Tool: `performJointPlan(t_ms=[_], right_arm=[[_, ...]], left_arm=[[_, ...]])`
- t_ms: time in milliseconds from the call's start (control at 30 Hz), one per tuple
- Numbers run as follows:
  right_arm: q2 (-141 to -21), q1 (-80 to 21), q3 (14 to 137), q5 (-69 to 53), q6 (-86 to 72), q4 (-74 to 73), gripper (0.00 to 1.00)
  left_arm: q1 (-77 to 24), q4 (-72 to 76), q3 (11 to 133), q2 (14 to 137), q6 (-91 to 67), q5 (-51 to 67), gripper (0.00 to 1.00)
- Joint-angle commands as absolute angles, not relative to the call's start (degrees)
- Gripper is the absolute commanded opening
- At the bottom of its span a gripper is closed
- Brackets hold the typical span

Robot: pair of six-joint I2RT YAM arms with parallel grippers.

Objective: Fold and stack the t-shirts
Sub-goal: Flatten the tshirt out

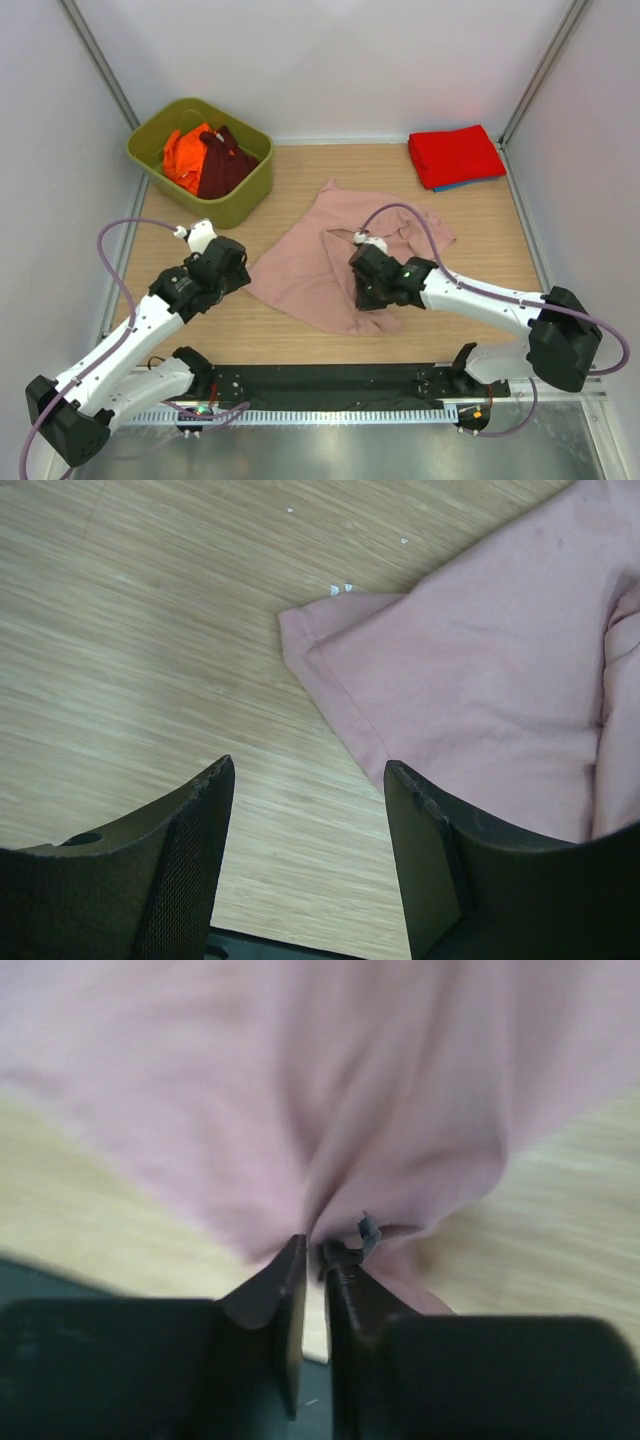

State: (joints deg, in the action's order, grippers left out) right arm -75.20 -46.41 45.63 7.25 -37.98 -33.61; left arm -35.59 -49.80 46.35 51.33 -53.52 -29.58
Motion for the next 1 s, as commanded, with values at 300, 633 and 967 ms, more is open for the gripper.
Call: performJointPlan(t_ms=[300, 633, 967], right_arm=[[-71.2, -54.7, 53.4, 8.9, -36.8, -35.4, 0.65], [-70.8, -44.4, 49.7, 2.7, -31.4, -34.1, 0.62], [-73.9, -42.2, 44.5, -6.9, -27.8, -28.7, 0.53]], left_arm=[[-35.1, -50.8, 49.7, 52.6, -52.3, -30.7, 0.64], [-35.1, -48.5, 47.7, 50.2, -51.8, -27.3, 0.65], [-35.1, -48.6, 46.9, 49.9, -50.3, -26.1, 0.65]])
